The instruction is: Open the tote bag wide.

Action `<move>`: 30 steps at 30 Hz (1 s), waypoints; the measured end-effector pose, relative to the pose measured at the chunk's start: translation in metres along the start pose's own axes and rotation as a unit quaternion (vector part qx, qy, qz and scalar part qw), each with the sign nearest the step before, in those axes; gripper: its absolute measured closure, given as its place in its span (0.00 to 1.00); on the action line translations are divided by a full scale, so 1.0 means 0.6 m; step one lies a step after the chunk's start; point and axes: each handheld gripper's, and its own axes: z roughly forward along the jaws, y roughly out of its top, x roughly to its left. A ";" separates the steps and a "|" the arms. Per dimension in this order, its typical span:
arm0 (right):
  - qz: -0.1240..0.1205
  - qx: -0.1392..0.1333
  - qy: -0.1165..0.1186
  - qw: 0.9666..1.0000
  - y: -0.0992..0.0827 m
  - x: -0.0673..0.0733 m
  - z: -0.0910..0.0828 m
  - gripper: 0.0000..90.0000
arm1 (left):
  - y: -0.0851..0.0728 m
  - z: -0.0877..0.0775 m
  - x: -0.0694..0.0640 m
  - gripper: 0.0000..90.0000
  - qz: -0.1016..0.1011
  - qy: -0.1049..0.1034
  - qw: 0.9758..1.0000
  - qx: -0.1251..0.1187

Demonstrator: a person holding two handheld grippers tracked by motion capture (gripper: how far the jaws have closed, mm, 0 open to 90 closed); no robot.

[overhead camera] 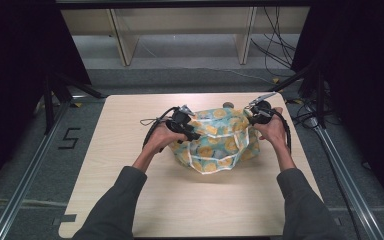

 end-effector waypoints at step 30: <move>-0.117 -0.071 0.166 0.977 0.021 0.115 -0.161 1.00 | 0.009 0.027 0.063 1.00 -0.079 0.118 0.989 -0.042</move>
